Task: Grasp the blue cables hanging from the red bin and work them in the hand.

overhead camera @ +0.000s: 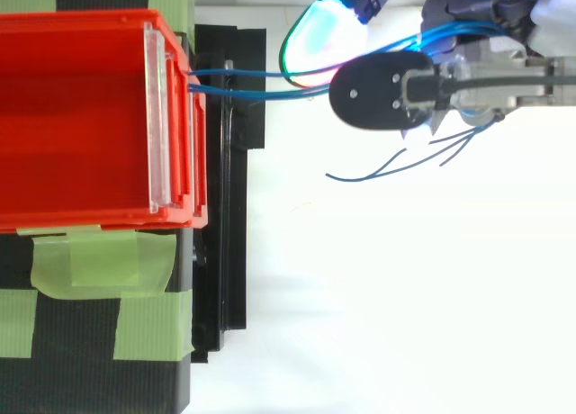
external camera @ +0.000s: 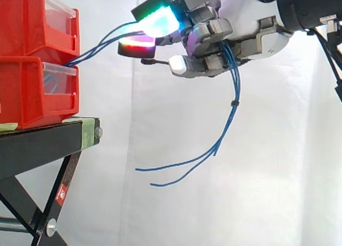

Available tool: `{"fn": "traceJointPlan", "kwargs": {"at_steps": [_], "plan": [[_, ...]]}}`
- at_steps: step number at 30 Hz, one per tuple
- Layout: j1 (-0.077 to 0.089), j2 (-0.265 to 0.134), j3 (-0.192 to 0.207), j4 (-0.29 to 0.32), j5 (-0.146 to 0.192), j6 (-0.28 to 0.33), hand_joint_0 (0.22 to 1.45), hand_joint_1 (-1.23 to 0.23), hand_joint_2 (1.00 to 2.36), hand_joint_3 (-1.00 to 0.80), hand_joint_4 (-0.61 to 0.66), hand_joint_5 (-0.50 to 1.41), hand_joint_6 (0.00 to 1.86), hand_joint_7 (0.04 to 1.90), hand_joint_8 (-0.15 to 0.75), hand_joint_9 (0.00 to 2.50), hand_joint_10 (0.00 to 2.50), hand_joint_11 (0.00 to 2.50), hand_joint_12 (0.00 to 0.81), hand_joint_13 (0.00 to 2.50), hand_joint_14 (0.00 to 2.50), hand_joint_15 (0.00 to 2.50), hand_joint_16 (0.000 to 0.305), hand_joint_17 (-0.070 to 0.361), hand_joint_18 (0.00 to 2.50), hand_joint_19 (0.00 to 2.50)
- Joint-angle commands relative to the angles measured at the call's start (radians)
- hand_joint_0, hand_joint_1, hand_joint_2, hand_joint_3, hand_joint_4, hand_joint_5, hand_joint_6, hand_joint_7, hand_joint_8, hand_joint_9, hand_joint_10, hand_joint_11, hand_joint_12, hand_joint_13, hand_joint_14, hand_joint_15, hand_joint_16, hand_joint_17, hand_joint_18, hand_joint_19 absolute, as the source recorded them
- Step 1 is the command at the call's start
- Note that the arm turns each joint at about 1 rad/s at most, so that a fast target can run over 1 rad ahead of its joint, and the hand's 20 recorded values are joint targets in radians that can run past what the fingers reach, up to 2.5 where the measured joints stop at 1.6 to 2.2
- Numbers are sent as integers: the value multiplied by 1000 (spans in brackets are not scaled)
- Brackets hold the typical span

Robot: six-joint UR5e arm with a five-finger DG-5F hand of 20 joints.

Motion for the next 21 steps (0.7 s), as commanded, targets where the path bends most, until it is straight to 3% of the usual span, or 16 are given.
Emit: {"fn": "traceJointPlan", "kwargs": {"at_steps": [1, 4, 8, 15, 21], "plan": [[0, -1, 0, 1, -2, 3, 1067, -713, 1013, 356, 247, 346, 0, 1317, 464, 567, 2500, 2500, 532, 903, 2500, 1786, 55, 124, 1123, 561], [0, -1, 0, 1, -2, 1, 876, -700, 1021, -329, 236, 310, 4, 1301, 455, 569, 2500, 2500, 547, 895, 2500, 1839, 54, 123, 1166, 746], [0, -1, 0, 4, -2, 0, 806, -672, 1012, -693, 244, 289, 4, 1278, 464, 575, 2500, 2500, 554, 885, 2500, 1808, 55, 124, 1145, 683], [0, -1, 0, 9, -3, 0, 821, -643, 1006, -843, 253, 304, 4, 1288, 475, 633, 2500, 2500, 546, 915, 2500, 1780, 54, 121, 1186, 661], [0, -1, -1, 7, -3, 0, 954, -653, 1017, -581, 255, 329, 3, 1296, 465, 665, 2500, 2500, 534, 942, 2500, 1787, 52, 116, 1238, 703]]}}
